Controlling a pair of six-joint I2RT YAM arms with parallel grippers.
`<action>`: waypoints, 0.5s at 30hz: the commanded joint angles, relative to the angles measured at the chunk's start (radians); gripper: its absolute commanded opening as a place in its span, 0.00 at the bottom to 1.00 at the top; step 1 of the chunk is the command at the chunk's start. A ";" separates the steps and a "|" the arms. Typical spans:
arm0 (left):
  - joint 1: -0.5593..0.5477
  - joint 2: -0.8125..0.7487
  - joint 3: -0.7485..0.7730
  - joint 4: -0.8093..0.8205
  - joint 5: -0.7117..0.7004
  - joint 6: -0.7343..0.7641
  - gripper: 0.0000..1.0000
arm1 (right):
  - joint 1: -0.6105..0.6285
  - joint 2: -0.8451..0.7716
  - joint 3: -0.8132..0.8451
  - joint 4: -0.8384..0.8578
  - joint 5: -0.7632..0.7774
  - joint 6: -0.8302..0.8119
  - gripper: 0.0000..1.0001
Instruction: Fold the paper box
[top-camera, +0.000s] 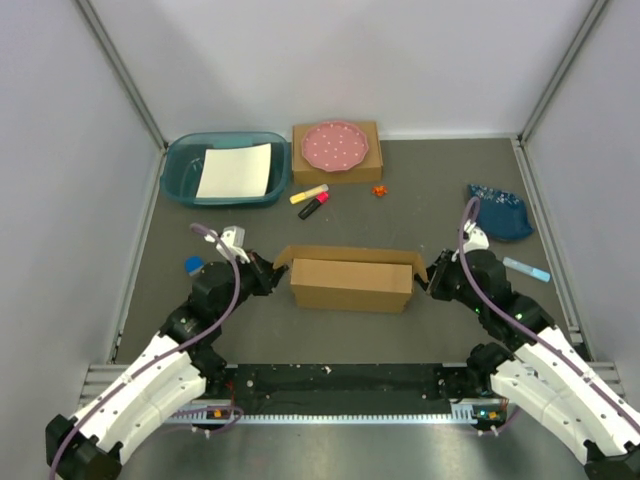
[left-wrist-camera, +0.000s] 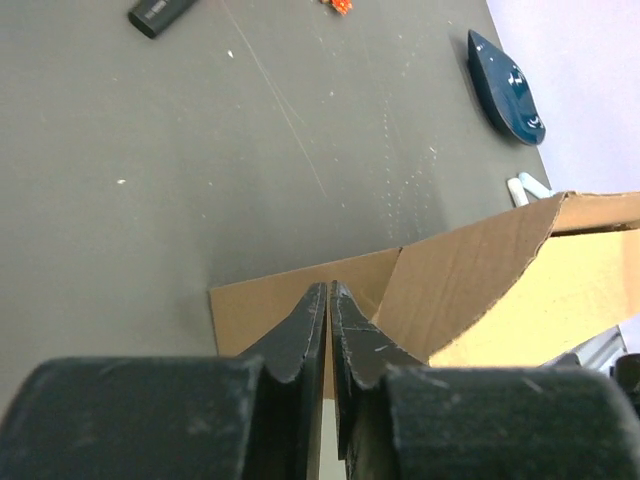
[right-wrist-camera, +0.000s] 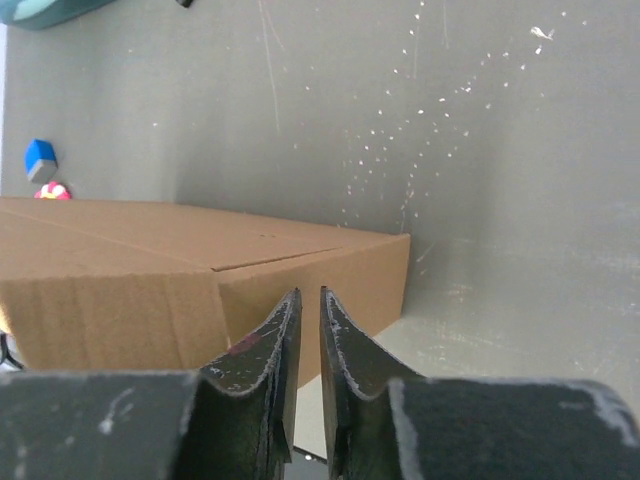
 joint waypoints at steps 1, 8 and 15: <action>-0.005 -0.074 -0.003 -0.079 -0.113 0.031 0.11 | 0.007 -0.017 0.036 -0.050 0.053 -0.032 0.15; -0.005 -0.100 0.041 -0.221 -0.254 0.042 0.14 | 0.007 -0.024 0.134 -0.216 0.190 -0.064 0.18; -0.005 -0.128 0.101 -0.382 -0.385 0.022 0.22 | 0.005 -0.030 0.373 -0.366 0.299 -0.159 0.33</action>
